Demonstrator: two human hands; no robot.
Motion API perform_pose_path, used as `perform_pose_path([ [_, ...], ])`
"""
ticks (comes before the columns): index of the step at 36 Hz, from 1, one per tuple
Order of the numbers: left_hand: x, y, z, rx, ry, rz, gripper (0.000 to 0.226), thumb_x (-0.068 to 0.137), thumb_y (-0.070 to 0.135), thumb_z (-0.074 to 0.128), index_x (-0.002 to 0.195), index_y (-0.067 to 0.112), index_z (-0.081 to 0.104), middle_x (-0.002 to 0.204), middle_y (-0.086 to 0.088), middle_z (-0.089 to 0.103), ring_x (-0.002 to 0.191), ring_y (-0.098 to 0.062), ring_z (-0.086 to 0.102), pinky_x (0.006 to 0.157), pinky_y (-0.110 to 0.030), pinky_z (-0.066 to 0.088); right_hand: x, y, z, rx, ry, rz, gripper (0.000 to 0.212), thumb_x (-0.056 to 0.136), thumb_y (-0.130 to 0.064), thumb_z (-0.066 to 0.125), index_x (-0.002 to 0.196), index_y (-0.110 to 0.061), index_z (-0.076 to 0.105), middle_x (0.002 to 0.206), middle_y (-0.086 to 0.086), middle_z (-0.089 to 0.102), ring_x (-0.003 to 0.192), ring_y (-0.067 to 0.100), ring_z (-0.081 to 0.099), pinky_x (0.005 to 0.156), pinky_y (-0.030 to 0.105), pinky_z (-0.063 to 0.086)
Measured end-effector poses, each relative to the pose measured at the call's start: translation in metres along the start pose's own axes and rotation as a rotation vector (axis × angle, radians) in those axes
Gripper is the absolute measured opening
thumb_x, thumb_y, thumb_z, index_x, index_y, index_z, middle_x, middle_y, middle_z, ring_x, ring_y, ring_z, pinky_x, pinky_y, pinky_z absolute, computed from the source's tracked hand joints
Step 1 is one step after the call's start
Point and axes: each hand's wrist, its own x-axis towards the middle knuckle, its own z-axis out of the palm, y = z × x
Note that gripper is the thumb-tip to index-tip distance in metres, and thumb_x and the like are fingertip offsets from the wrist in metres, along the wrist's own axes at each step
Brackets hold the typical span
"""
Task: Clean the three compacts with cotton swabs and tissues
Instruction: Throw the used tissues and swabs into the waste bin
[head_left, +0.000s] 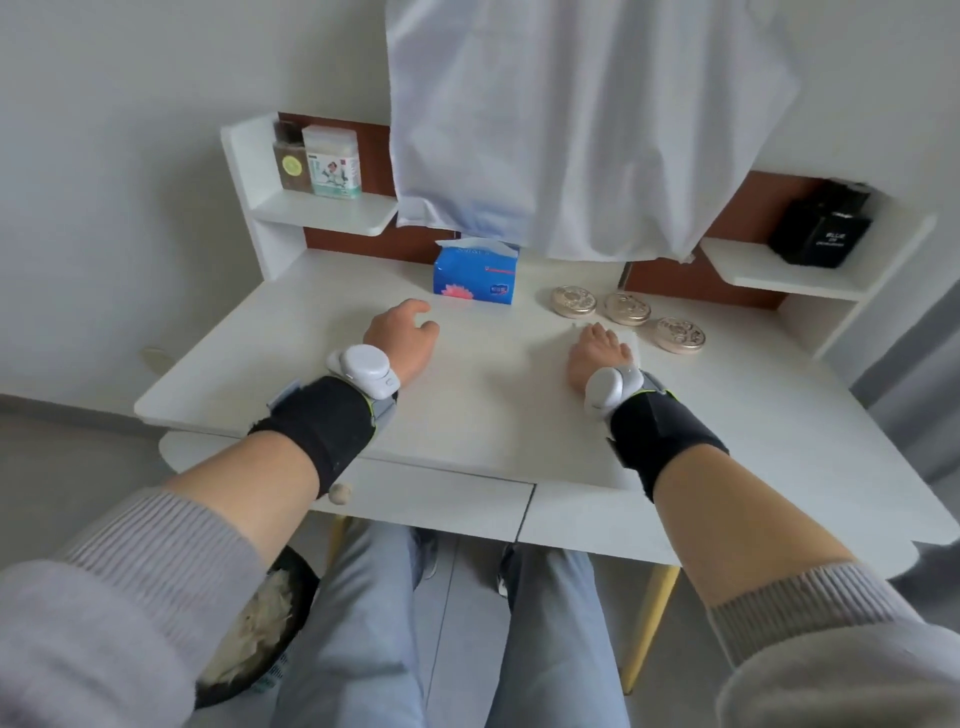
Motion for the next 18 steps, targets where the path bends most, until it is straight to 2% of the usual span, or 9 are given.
perform_pose_path([
  [6,0.007,-0.03,-0.024,-0.047,0.054,-0.033,0.038,0.094,0.017,0.044,0.131,0.015,0.054,0.135,-0.01,0.055,0.12,-0.03,0.052,0.101,-0.036,0.041,0.005,-0.069,0.012,-0.011,-0.046,-0.094,0.054,0.097,-0.011,0.025,0.149,-0.003,0.012,0.158,0.009,0.012,0.146,0.024,0.009,0.118,0.037,0.007],
  [13,0.013,-0.064,-0.056,-0.098,0.111,-0.072,0.038,0.093,0.018,0.043,0.13,0.018,0.055,0.134,-0.007,0.056,0.119,-0.029,0.053,0.1,-0.036,0.041,0.002,-0.16,0.025,-0.022,-0.088,-0.208,0.057,0.098,-0.012,0.033,0.15,-0.004,0.012,0.158,0.01,0.012,0.146,0.026,0.011,0.119,0.038,0.008],
  [18,0.012,-0.099,-0.098,-0.09,0.17,-0.133,0.038,0.094,0.016,0.041,0.13,0.017,0.055,0.136,-0.006,0.055,0.122,-0.028,0.051,0.101,-0.033,0.04,-0.014,-0.226,0.042,-0.023,-0.097,-0.311,0.055,0.098,-0.011,0.031,0.149,-0.003,0.014,0.158,0.01,0.013,0.145,0.026,0.011,0.117,0.037,0.008],
])
